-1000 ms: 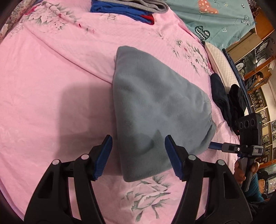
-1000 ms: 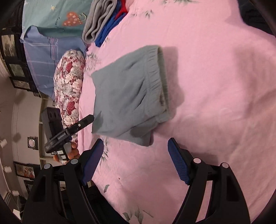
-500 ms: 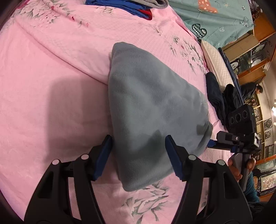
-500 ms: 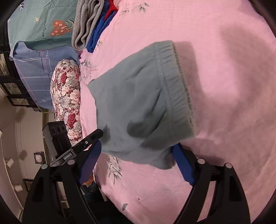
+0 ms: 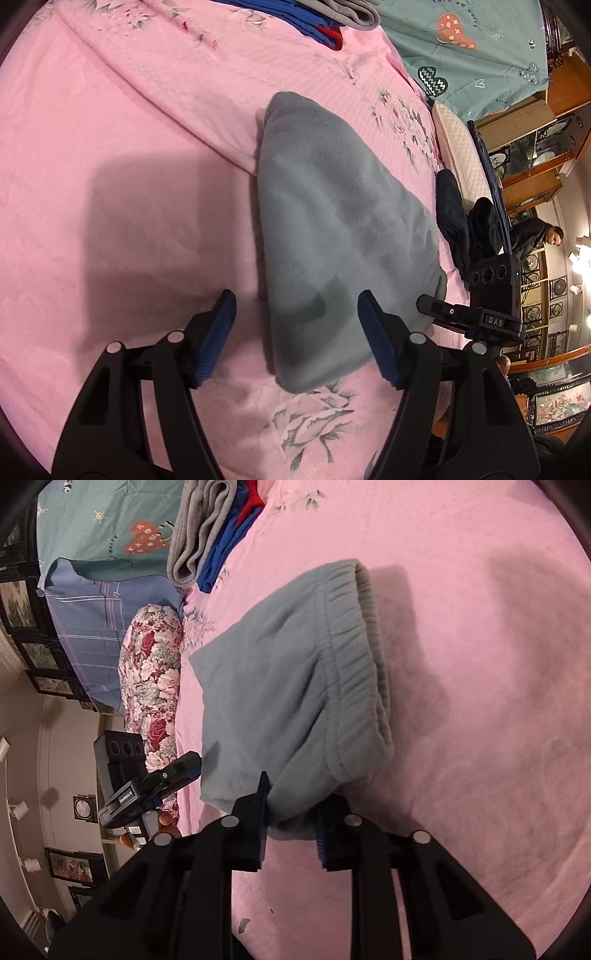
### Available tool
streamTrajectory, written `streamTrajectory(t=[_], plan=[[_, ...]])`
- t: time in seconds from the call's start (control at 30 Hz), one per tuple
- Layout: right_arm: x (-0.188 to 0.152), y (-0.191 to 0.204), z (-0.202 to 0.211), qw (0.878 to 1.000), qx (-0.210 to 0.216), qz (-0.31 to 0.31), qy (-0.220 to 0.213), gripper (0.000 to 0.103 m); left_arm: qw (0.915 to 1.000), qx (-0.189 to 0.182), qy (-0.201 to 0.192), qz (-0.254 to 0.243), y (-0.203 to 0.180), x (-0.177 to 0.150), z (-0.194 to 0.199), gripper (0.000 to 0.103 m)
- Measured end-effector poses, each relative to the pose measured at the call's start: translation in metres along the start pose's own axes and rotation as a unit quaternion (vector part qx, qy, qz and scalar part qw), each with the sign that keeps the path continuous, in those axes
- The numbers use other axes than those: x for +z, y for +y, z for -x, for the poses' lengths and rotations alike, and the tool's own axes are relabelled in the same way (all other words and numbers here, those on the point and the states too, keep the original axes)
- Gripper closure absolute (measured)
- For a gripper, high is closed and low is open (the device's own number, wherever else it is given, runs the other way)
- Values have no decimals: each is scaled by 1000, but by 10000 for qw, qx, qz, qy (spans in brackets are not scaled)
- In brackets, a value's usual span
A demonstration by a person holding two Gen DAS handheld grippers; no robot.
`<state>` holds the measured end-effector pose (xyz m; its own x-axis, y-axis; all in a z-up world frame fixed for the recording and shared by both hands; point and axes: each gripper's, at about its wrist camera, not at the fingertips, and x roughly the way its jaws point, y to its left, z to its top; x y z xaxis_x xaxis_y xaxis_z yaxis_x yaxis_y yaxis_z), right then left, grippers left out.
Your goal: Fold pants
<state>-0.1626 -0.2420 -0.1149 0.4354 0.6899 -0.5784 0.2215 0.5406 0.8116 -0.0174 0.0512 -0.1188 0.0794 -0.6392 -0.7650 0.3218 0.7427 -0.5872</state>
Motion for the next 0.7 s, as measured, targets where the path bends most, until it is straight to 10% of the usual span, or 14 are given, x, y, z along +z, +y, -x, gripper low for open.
streamTrajectory(t=[0.7], plan=[[4, -11, -1, 9997, 181, -138, 29, 85, 9991, 62, -49, -413, -30, -3, -20, 15]])
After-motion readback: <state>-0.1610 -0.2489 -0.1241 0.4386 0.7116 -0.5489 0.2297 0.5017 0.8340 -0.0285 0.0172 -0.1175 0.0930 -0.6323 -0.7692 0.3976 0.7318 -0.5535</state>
